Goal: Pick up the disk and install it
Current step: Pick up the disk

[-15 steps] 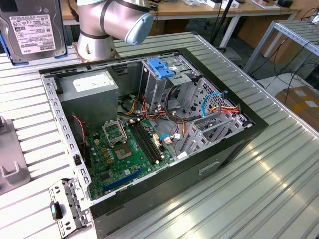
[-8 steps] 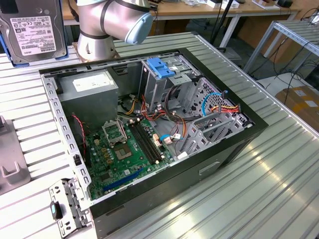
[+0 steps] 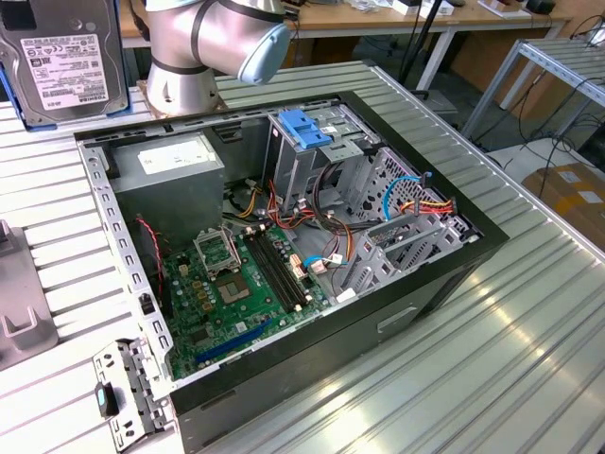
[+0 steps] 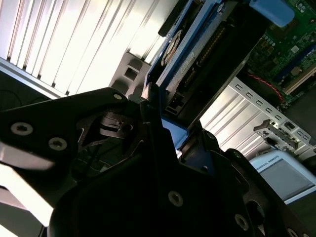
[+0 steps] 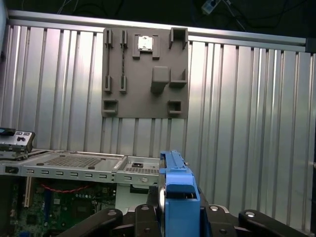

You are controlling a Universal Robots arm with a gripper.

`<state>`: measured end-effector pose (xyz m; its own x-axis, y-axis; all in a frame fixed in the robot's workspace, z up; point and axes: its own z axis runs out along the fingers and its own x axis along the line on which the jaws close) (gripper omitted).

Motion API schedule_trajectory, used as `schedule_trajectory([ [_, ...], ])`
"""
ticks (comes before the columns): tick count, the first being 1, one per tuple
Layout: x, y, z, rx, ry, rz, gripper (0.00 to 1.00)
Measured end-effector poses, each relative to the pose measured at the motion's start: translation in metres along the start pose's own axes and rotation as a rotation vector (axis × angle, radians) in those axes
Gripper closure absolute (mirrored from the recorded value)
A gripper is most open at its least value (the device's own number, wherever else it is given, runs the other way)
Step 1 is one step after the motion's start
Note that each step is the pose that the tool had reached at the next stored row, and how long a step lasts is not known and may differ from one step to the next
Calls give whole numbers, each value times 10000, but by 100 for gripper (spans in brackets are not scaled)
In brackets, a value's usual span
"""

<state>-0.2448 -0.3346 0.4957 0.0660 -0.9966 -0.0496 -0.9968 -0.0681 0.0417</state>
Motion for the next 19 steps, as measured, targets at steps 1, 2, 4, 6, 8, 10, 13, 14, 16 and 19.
schedule_trajectory([
  [1, 15, 1, 0, 0, 0, 0, 63],
  [2, 21, 1, 0, 0, 0, 0, 63],
  [4, 32, 2, 0, 0, 0, 0, 63],
  [6, 43, 2, 0, 0, 0, 0, 63],
  [8, 55, 3, -1, 0, 0, 0, 63],
  [10, 75, 4, -1, 1, 0, 0, 63],
  [13, 104, 6, -2, 0, 0, 0, 63],
  [14, 111, 7, -2, -1, 0, 0, 63],
  [16, 128, 8, -2, 1, 0, 0, 63],
  [19, 153, 9, -2, 0, 0, 0, 63],
])
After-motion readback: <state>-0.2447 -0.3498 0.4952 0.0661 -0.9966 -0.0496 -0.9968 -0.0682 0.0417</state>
